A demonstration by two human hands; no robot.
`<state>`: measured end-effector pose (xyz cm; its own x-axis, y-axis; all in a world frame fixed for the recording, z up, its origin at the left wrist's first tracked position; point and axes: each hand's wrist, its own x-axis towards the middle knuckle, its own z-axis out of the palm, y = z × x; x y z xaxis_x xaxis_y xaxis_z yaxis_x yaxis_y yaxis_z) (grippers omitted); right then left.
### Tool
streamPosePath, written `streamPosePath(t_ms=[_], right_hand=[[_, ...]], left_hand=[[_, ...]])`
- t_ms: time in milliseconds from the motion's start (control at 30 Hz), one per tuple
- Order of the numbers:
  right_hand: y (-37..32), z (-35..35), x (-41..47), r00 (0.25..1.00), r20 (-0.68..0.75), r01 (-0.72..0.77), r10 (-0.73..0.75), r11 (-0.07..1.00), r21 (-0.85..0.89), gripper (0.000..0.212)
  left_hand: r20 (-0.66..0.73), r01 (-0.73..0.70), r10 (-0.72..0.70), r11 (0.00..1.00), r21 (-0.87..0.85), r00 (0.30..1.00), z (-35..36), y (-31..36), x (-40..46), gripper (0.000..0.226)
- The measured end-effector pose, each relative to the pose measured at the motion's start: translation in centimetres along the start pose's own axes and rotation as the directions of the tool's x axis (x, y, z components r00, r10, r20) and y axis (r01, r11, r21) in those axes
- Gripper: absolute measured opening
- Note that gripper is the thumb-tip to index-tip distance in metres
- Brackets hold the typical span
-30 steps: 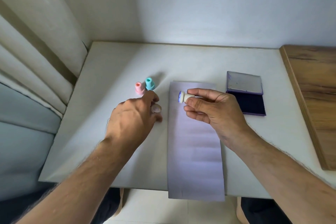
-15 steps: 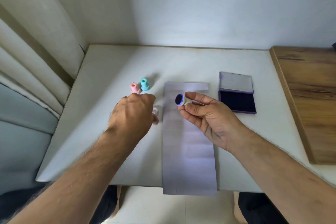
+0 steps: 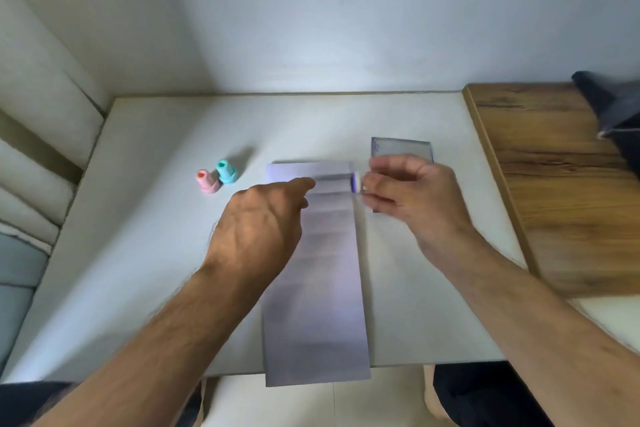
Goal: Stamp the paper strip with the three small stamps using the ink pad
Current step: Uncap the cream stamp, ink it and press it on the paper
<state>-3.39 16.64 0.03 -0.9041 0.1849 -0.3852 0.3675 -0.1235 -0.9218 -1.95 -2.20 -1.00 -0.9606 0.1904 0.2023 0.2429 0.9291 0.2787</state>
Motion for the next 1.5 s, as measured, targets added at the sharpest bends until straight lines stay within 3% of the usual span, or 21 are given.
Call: streamPosePath(t_ms=[67, 133, 233, 333, 400, 467, 567, 667, 700, 833, 967, 1167, 1300, 1500], right_hand=[[-0.3, -1.4, 0.8, 0.963, -0.107, 0.172, -0.247, 0.87, -0.462, 0.015], [-0.2, -2.2, 1.2, 0.918, -0.074, 0.233, -0.391, 0.679, -0.696, 0.014], [0.7, -2.6, 1.7, 0.885, 0.038, 0.296, -0.464, 0.497, -0.816, 0.018], [1.3, -2.4, 1.9, 0.895, 0.101, 0.294, -0.435, 0.405, -0.866, 0.014], [1.0, -2.1, 1.9, 0.874, 0.172, 0.306, -0.455, 0.238, -0.922, 0.018], [0.4, -1.8, 1.9, 0.88, 0.206, 0.3, -0.429, 0.164, -0.94, 0.019], [0.1, -1.8, 2.2, 0.921, 0.168, 0.254, -0.35, 0.213, -0.944, 0.014], [-0.6, -1.8, 2.7, 0.97, -0.007, 0.119, -0.242, 0.503, -0.856, 0.014], [-0.8, -1.9, 2.9, 0.976, -0.038, 0.087, -0.216, 0.543, -0.835, 0.017], [-1.5, -1.9, 2.9, 0.977, -0.047, 0.064, -0.208, 0.496, -0.866, 0.013], [-1.2, -1.5, 2.8, 0.961, 0.069, 0.152, -0.268, 0.301, -0.941, 0.007], [-0.9, -1.3, 3.0, 0.966, 0.019, 0.121, -0.259, 0.386, -0.915, 0.017], [-0.8, -1.7, 3.1, 0.977, -0.038, 0.088, -0.21, 0.558, -0.825, 0.008], [-1.3, -2.0, 3.2, 0.978, -0.014, 0.093, -0.209, 0.494, -0.865, 0.012]], left_hand=[[0.001, 0.008, -0.008, 0.999, -0.039, 1.0, 0.2, -0.1, 0.1, 0.028], [0.053, 0.032, -0.029, 0.997, -0.064, 0.998, 0.6, -0.3, 0.1, 0.03], [0.059, 0.042, -0.037, 0.995, -0.089, 0.998, 1.0, -0.7, 0.0, 0.034], [0.057, 0.04, -0.034, 0.994, -0.101, 0.998, 1.3, -0.8, 0.0, 0.036], [0.06, 0.045, -0.04, 0.994, -0.097, 0.997, 1.3, -0.9, 0.0, 0.035], [0.057, 0.039, -0.034, 0.995, -0.095, 0.998, 1.2, -1.2, 0.0, 0.033], [0.046, 0.021, -0.016, 0.995, -0.098, 0.999, 1.1, -1.5, 0.1, 0.033], [0.035, 0.001, 0.002, 0.997, -0.083, 0.999, 1.2, -1.7, 0.0, 0.038], [0.037, 0.001, 0.002, 0.997, -0.08, 0.999, 1.2, -1.8, 0.0, 0.039], [0.051, 0.015, -0.011, 0.996, -0.088, 0.999, 1.3, -2.3, 0.1, 0.041], [0.08, 0.047, -0.041, 0.995, -0.085, 0.996, 1.2, -2.7, 0.1, 0.041], [0.126, 0.074, -0.065, 0.995, -0.067, 0.99, 1.0, -2.8, 0.1, 0.041], [0.107, 0.077, -0.072, 0.996, -0.045, 0.992, 0.9, -2.9, 0.3, 0.045], [0.131, 0.131, -0.123, 0.989, -0.061, 0.984, 1.0, -2.8, 0.1, 0.044]])
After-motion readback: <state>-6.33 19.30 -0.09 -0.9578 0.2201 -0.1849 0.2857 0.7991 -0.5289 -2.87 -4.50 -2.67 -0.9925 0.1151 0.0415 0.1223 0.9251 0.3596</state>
